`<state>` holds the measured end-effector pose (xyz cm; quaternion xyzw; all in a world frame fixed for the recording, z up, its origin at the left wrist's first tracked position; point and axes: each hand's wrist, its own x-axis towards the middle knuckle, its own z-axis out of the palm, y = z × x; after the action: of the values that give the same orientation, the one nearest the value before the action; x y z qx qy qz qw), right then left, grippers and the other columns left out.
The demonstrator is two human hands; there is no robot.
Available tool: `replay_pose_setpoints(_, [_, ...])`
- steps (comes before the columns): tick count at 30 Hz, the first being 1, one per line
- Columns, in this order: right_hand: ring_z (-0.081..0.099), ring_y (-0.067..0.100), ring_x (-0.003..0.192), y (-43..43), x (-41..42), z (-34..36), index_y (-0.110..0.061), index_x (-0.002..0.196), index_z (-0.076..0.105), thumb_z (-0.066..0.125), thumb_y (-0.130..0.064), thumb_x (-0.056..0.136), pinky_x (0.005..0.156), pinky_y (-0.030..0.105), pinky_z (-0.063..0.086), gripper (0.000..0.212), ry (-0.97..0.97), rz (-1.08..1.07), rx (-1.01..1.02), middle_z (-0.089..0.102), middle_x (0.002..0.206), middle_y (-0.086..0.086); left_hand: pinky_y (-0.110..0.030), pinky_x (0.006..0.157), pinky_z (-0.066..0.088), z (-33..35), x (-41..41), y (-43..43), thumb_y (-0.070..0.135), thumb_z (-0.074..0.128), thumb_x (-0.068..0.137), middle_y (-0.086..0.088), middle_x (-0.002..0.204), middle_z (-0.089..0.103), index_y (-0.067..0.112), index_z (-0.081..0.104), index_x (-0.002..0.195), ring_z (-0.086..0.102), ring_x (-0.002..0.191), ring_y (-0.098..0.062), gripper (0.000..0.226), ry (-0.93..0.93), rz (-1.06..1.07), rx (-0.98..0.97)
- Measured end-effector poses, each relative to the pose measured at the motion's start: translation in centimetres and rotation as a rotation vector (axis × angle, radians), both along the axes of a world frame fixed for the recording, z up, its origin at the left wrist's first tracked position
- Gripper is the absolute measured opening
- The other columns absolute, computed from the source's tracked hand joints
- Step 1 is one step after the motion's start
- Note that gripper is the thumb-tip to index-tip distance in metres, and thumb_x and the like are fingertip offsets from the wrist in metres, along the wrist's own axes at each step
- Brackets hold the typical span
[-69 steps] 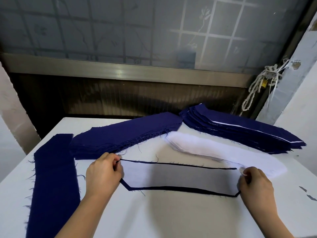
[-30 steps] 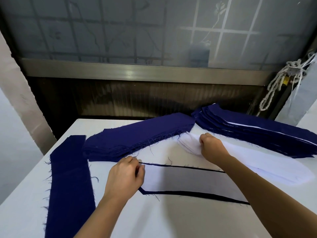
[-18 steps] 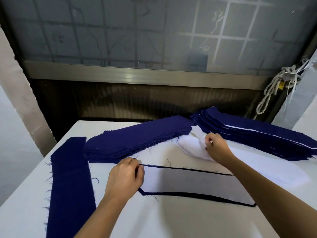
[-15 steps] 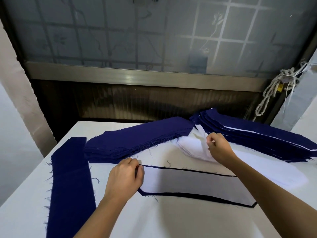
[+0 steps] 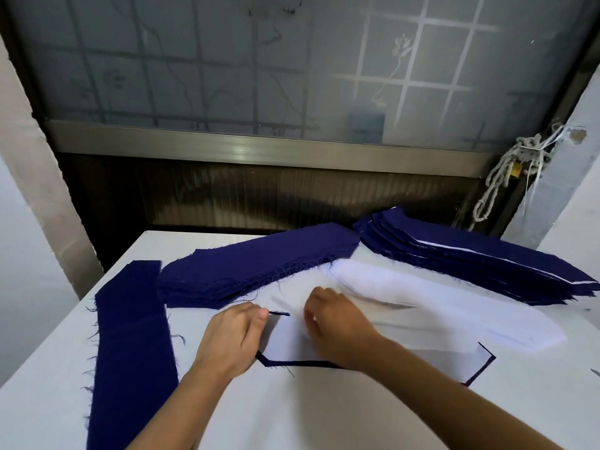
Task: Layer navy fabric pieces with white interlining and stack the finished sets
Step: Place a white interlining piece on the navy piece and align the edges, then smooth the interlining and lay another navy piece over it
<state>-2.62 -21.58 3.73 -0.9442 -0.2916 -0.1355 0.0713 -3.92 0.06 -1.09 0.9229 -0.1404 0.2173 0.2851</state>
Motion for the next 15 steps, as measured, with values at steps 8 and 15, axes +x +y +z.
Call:
replay_pose_setpoints(8, [0.047, 0.022, 0.105, 1.6, 0.0, -3.3, -0.017, 0.118, 0.050, 0.043, -0.019, 0.094, 0.088, 0.031, 0.037, 0.025, 0.105, 0.025, 0.067, 0.052, 0.118, 0.003, -0.023, 0.052, 0.031, -0.4, 0.4, -0.5, 0.039, 0.050, 0.093, 0.011, 0.062, 0.047, 0.025, 0.038, 0.064, 0.045, 0.060, -0.010, 0.034, 0.010, 0.064, 0.151])
replay_pose_setpoints(15, [0.045, 0.019, 0.117, 0.0, 1.2, -3.2, -0.026, 0.141, 0.034, 0.048, -0.025, 0.091, 0.100, 0.033, 0.028, 0.053, 0.142, -0.026, 0.150, 0.056, 0.125, -0.002, -0.022, 0.051, 0.032, 0.2, -0.3, -0.7, 0.027, 0.054, 0.098, 0.020, 0.068, 0.046, 0.026, 0.053, 0.084, 0.045, 0.057, -0.007, 0.014, -0.123, 0.097, 0.124])
